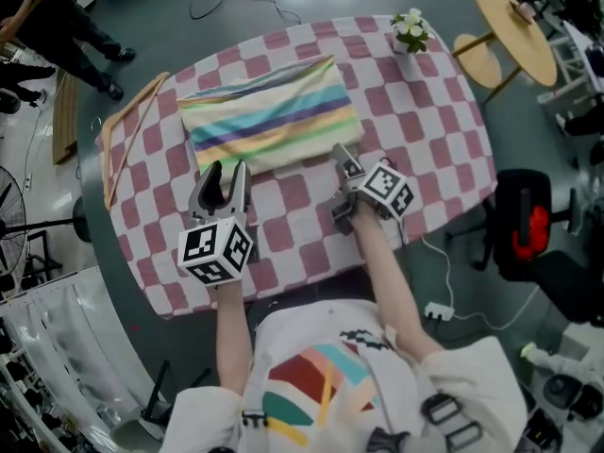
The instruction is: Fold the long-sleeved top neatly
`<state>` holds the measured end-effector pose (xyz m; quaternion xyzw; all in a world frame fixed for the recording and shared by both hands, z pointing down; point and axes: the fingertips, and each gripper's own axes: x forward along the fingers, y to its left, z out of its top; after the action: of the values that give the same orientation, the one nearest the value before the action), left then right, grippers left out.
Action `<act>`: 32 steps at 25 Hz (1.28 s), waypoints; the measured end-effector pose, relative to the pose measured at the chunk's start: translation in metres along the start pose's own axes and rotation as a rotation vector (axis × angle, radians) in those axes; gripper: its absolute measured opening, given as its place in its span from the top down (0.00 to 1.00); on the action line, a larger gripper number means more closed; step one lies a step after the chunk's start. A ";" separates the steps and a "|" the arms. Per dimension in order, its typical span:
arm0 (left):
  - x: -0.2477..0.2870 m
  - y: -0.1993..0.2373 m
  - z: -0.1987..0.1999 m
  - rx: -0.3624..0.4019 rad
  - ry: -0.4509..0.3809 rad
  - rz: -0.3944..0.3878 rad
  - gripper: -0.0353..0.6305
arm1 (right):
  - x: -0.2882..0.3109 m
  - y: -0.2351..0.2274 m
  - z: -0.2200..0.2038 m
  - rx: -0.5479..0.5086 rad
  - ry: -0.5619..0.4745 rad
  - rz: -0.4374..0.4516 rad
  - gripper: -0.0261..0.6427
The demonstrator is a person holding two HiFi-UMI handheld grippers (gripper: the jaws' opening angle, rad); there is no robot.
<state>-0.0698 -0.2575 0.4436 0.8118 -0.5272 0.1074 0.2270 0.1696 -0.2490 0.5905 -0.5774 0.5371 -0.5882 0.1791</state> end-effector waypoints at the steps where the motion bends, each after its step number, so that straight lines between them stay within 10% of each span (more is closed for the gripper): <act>1: 0.000 0.000 -0.001 -0.001 0.002 0.001 0.66 | 0.004 -0.002 0.001 0.018 0.002 -0.001 0.58; 14: 0.014 0.017 0.004 -0.031 0.004 0.039 0.66 | 0.032 -0.012 0.017 0.060 -0.026 -0.088 0.60; 25: 0.020 0.034 0.001 -0.055 0.021 0.084 0.66 | 0.037 -0.029 0.028 0.076 -0.100 -0.196 0.92; 32: -0.001 0.057 0.003 -0.072 -0.010 0.139 0.66 | 0.043 0.072 0.039 -0.303 -0.162 -0.077 0.94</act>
<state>-0.1221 -0.2771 0.4552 0.7650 -0.5871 0.0996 0.2454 0.1626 -0.3273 0.5411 -0.6636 0.5806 -0.4587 0.1100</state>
